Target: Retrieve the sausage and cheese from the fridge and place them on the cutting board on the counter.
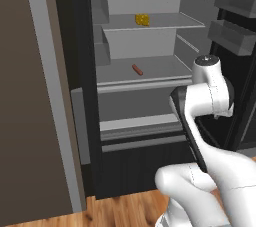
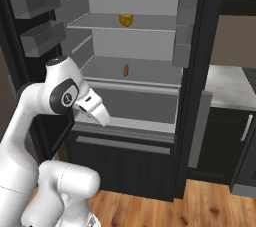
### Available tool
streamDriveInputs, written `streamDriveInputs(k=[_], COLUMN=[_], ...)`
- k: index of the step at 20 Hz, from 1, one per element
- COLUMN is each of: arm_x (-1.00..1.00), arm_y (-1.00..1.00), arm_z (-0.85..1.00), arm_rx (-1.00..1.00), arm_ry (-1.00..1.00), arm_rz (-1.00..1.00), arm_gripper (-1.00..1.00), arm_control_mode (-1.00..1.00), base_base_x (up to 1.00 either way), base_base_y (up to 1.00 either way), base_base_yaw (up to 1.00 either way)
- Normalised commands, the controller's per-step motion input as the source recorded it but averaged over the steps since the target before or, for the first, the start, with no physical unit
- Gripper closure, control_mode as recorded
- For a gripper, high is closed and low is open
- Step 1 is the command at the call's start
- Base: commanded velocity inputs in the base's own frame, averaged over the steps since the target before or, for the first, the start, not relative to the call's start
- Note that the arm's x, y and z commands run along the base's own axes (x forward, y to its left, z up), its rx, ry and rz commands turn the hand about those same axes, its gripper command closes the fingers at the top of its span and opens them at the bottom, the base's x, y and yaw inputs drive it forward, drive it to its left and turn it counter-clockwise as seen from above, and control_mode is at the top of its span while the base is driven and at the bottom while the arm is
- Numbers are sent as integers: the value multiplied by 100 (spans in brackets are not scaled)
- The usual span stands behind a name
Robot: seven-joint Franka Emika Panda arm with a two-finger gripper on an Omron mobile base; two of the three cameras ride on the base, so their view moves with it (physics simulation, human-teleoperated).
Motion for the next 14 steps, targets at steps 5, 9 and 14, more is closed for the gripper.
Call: streamDriveInputs(k=[5,9,14], arm_x=[-7,-1,0], arm_y=[23,32,15], arm_z=[0,0,-3], arm_rx=[2,7,1], arm_ry=[1,0,0], arm_rz=[6,8,9], arm_gripper=[-100,-100,-100], arm_control_mode=[-100,-100,-100], base_base_x=[0,0,0], base_base_y=[0,0,0], base_base_yaw=[0,0,0])
